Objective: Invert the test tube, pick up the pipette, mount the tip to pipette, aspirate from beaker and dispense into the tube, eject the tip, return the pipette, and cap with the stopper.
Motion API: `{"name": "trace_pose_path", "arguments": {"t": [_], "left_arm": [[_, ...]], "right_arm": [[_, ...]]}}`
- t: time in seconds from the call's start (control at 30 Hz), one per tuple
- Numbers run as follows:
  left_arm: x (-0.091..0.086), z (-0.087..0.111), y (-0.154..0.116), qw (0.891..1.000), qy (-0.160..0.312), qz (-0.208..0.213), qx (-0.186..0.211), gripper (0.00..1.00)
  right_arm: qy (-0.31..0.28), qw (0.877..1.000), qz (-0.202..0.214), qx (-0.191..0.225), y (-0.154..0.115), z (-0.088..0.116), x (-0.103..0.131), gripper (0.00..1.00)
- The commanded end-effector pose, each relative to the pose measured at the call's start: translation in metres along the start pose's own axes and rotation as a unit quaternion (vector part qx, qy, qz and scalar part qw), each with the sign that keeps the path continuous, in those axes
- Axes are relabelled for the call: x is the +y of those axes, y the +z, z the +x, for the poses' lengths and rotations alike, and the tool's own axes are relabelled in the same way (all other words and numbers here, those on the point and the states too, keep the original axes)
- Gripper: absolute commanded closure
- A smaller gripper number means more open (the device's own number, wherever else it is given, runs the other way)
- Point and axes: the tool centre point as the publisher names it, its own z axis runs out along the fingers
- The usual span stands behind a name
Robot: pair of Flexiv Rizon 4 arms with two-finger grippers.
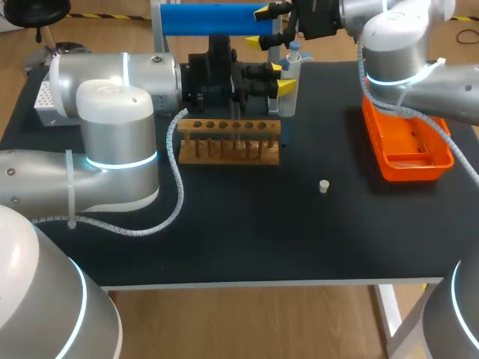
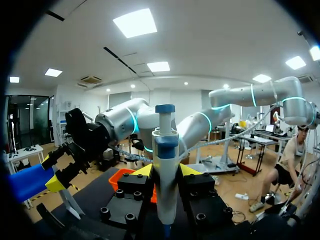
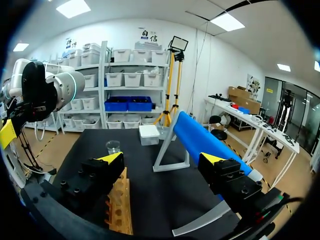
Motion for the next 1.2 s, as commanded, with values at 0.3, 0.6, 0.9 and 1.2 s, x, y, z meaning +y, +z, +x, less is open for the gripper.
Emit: {"name": "trace_pose_path", "arguments": {"t": [0.3,0.6,0.9,1.2], "left_arm": [[0.0,0.0,0.001,1.0,0.0,0.001,0.0,1.0],[0.0,0.0,0.001,1.0,0.0,0.001,0.0,1.0],[0.0,0.0,0.001,1.0,0.0,0.001,0.0,1.0],[0.002,-0.006,-0.018,0.999,-0.003,-0.023,-0.028,1.0]], "right_arm": [[0.0,1.0,0.0,0.0,0.001,-0.001,0.0,0.0],[0.0,1.0,0.0,0.0,0.001,-0.001,0.0,0.0],[0.0,1.0,0.0,0.0,0.001,-0.001,0.0,0.0],[0.0,1.0,0.0,0.0,0.001,-0.001,0.0,0.0]]}}
